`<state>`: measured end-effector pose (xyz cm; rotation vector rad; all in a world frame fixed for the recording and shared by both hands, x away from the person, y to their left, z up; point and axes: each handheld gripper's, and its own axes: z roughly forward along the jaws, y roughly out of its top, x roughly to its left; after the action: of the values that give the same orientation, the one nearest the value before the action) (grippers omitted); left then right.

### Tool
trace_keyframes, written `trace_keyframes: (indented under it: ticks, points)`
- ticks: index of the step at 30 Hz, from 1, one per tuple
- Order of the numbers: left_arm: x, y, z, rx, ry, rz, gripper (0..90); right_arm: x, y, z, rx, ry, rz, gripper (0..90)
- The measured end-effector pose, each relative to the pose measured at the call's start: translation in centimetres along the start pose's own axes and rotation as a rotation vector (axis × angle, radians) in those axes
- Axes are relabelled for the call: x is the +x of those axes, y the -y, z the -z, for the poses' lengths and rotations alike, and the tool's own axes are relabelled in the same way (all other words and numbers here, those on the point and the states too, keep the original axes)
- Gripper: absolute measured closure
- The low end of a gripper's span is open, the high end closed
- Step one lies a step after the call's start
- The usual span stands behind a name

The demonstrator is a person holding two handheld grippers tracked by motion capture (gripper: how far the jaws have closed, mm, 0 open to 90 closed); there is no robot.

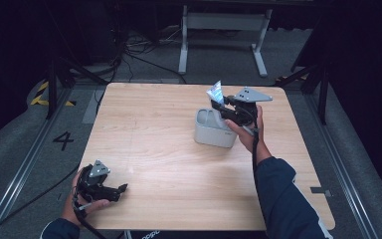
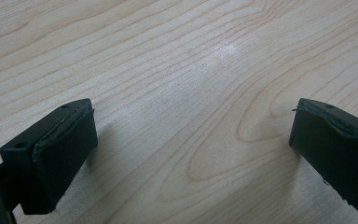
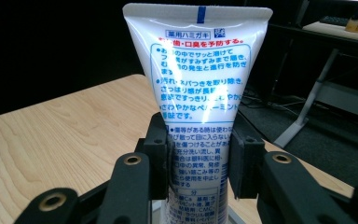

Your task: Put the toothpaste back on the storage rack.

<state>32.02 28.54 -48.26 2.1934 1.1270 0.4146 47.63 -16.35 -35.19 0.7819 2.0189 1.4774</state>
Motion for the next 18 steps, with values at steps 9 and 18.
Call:
trace_keyframes:
  ticks: [9,18]
  points:
    - [0.0,0.0,0.0,0.002,0.000,-0.003,1.4,-0.2,1.0,-0.1,0.027,-0.022,0.006,65.6]
    - [0.0,0.0,0.0,0.001,0.000,-0.002,1.4,-0.6,1.9,0.3,0.058,-0.044,0.011,64.9]
